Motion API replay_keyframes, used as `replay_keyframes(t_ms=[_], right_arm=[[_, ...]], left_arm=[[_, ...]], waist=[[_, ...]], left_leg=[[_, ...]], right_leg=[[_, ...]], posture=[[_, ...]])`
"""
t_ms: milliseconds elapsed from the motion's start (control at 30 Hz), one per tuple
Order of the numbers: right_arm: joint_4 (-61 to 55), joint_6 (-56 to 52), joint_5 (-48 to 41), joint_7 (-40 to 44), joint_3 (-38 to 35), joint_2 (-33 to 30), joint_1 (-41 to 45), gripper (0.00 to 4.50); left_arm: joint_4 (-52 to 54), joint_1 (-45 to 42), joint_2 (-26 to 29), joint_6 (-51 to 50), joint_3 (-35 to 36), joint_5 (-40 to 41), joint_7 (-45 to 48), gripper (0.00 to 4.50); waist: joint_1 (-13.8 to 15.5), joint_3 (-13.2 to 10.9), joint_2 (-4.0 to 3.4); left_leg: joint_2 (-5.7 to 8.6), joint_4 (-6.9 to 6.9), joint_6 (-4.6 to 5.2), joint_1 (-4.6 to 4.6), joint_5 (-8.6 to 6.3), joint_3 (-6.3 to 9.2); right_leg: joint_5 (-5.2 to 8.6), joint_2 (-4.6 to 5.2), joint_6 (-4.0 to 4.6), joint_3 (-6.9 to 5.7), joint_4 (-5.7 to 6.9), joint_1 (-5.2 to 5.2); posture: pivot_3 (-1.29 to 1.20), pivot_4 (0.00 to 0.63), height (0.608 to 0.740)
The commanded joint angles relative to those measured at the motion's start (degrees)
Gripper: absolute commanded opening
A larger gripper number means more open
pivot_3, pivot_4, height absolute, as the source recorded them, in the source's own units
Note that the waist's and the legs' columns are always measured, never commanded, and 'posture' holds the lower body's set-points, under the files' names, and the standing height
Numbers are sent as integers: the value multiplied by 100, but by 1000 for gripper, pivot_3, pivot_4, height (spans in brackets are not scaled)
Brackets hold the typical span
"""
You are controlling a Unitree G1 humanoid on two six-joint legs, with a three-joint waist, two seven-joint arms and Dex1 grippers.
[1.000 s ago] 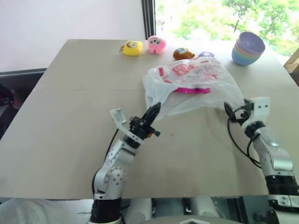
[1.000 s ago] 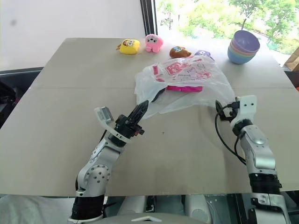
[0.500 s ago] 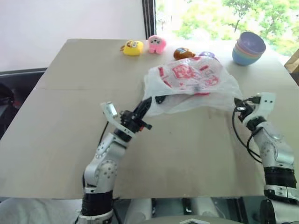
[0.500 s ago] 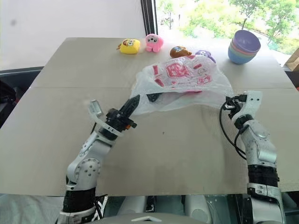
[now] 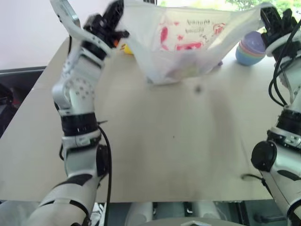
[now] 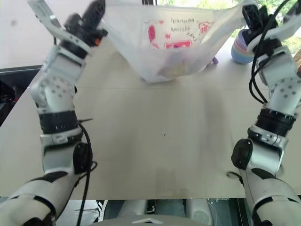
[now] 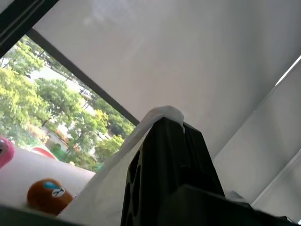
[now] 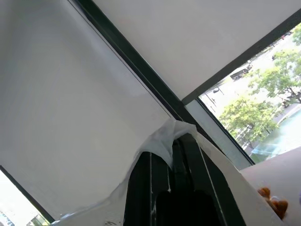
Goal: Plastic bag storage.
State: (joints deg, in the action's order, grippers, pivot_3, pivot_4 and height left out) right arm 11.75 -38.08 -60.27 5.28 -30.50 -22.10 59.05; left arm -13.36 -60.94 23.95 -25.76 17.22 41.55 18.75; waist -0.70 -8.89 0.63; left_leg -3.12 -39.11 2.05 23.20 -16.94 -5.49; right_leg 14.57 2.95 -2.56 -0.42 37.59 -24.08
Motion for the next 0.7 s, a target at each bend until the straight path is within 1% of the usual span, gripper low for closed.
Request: replay_keyframes(t_ms=[33,100,200,267,367,433,467,533,567,600,633,667,700], right_arm=[[167,422,212,383,-28,-240,411,42],[293,566,321,490,6,-230,527,42],[415,677,336,674,1,-211,668,42],[280,514,295,809,32,-260,504,42],[-206,142,131,967,38,-347,-111,42],[-610,-208,-112,1073,25,-442,-632,594],[-816,-366,-197,1122,27,-521,-934,760],[-1200,-753,-379,1192,-6,-738,-1635,1933],[-1353,-938,-440,1275,-12,-863,-1974,2291],[-1508,-1106,-477,1472,-14,-1011,-2374,2756],[-1694,-1291,-491,1814,2,-1222,-2970,3405],[-1837,-1386,-445,2111,29,-1385,-3488,3757],[-1934,-1430,-372,2364,65,-1518,-3944,4204]], left_arm=[[-543,-707,295,529,177,-349,156,0],[-800,-910,338,696,171,-492,232,0],[-1096,-1068,407,862,152,-699,397,0],[-850,-849,421,804,67,-763,561,0],[22,-146,413,323,51,-536,713,0],[710,434,445,-19,62,-357,753,0],[1084,770,466,-201,108,-212,751,0],[1829,1547,521,-590,297,103,663,0],[2126,1915,557,-748,395,218,620,0],[2406,2327,582,-891,510,303,547,262],[2822,2971,600,-1078,631,469,529,608],[3189,3555,603,-1224,710,600,543,887],[3506,4089,593,-1357,775,735,543,1319]], waist=[[-11,1,-1],[-23,-4,-5],[-54,-9,-13],[-72,-9,-14],[-86,-9,-15],[-90,-9,-15],[-93,-9,-14],[-94,-10,-13],[-95,-9,-14],[-90,-8,-14],[-83,-8,-14],[-71,0,-17],[-67,3,-17]], left_leg=[[0,-1,-1,21,1,-1],[3,-22,-4,72,3,1],[3,-15,-7,72,5,-1],[2,-14,-11,70,7,0],[1,-14,-16,68,10,2],[-2,-16,-16,64,10,4],[-3,-20,-16,65,10,5],[-6,-31,-16,67,10,4],[-7,-31,-17,65,12,5],[-7,-33,-17,63,12,7],[-15,-31,-17,51,12,26],[-13,-34,-17,49,12,26],[-13,-29,-17,46,12,27]], right_leg=[[0,1,0,-2,-3,-22],[-1,5,-1,-10,18,-74],[-1,9,-1,-15,17,-75],[-1,9,-1,-16,20,-76],[-1,10,-1,-17,24,-74],[-1,17,-1,-18,33,-72],[-1,17,-1,-18,38,-72],[-1,19,-1,-15,39,-72],[-2,18,-2,-12,39,-72],[-1,19,-2,-9,38,-72],[-1,19,-2,-2,32,-64],[-1,18,-2,0,33,-65],[-1,17,-2,3,28,-63]], posture=[[0,150,740],[0,150,740],[0,150,740],[0,150,740],[0,150,740],[0,150,740],[0,150,740],[0,150,740],[0,150,740],[0,150,740],[0,150,740],[0,150,740],[0,150,740]])
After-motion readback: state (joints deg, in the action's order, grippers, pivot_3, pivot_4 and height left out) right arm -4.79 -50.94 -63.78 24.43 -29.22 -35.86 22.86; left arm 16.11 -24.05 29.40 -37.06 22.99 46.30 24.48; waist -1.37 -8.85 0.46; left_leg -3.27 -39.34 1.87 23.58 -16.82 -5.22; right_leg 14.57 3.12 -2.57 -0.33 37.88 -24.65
